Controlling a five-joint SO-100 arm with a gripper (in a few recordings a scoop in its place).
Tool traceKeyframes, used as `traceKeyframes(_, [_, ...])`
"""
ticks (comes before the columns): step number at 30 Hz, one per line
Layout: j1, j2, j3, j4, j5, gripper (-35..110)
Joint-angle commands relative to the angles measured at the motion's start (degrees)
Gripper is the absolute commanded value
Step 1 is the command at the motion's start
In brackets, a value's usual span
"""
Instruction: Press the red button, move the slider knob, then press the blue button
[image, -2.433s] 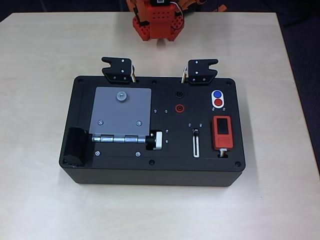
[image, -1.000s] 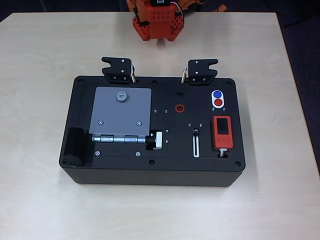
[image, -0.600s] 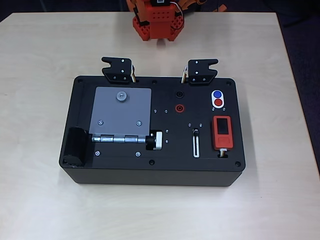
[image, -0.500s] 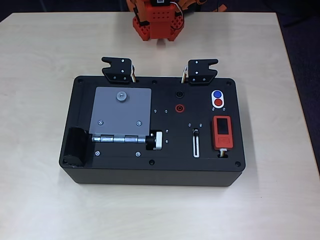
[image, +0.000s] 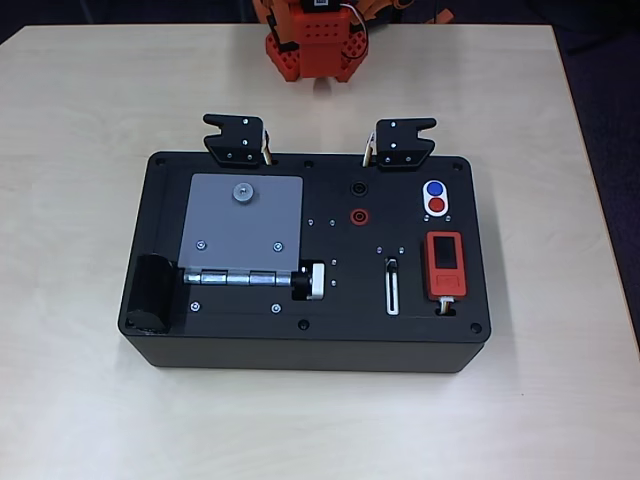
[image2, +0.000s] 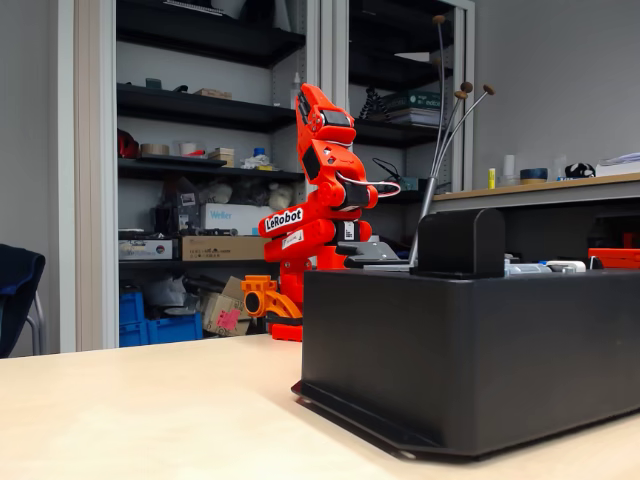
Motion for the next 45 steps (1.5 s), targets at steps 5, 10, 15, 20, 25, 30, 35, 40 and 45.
traceKeyframes(5, [2.3,-0.3,0.1,1.8,2.2,0])
traceKeyframes(10, [8.2,-0.3,-0.1,10.3,0.8,0])
traceKeyframes(15, [8.5,0.3,-3.5,19.9,-2.0,0])
traceKeyframes(20, [9.8,0.3,-12.6,36.8,-6.9,0])
traceKeyframes(25, [0.9,0.3,-21.5,59.2,-19.8,0])
traceKeyframes(30, [-2.5,0.3,-25.9,75.0,-33.2,0])
traceKeyframes(35, [-6.2,0.3,-30.2,99.1,-49.5,0])
traceKeyframes(40, [-9.8,-5.1,-39.6,136.2,-46.3,1])
traceKeyframes(45, [-12.5,-13.4,-49.5,155.7,-58.3,1])
